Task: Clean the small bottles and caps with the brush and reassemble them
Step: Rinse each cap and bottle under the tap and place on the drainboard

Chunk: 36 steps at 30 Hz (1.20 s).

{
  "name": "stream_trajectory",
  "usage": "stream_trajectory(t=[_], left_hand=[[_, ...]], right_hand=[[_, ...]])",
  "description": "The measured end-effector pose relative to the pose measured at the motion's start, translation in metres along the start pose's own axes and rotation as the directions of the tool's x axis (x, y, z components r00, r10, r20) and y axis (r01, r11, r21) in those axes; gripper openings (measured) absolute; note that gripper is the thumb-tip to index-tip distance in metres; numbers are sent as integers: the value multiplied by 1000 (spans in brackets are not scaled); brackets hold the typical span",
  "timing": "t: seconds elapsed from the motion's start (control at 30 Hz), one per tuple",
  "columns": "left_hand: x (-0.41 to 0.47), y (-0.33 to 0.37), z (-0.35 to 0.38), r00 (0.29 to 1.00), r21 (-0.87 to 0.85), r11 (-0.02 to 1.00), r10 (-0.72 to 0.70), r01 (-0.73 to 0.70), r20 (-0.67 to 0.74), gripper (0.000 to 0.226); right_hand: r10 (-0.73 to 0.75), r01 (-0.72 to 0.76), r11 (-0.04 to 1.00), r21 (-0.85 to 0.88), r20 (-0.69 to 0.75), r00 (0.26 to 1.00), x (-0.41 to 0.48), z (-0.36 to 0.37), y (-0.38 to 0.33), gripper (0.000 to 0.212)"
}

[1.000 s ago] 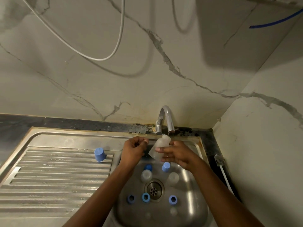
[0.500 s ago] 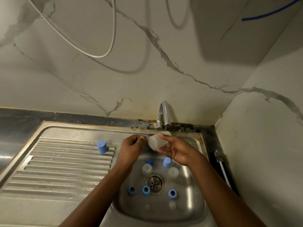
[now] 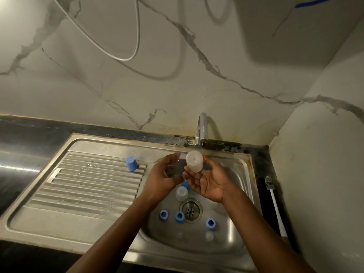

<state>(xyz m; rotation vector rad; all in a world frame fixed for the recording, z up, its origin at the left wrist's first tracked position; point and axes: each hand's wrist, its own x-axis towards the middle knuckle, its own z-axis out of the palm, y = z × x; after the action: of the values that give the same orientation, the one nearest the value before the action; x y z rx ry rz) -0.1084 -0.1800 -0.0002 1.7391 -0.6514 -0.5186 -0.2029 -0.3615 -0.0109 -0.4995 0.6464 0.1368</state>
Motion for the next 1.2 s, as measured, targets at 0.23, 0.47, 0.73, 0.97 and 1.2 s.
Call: stream_trajectory(t=[0.23, 0.47, 0.73, 0.97, 1.2], left_hand=[[-13, -13, 3, 997, 187, 980, 70, -63, -32, 77], [-24, -21, -26, 990, 141, 987, 92, -76, -107, 57], [-24, -58, -99, 966, 52, 997, -47, 63, -256, 45], [-19, -95, -155, 937, 25, 980, -180, 196, -301, 49], [-7, -121, -162, 935, 9, 972, -223, 234, -275, 48]], right_hand=[[43, -41, 995, -94, 13, 999, 5, 8, 29, 78], [107, -92, 969, -229, 54, 993, 13, 35, 51, 74], [86, -99, 892, -442, -49, 995, 31, 68, 72, 60], [51, -106, 902, -418, -140, 989, 44, 66, 88, 53], [17, -94, 916, -390, -195, 981, 46, 55, 96, 53]])
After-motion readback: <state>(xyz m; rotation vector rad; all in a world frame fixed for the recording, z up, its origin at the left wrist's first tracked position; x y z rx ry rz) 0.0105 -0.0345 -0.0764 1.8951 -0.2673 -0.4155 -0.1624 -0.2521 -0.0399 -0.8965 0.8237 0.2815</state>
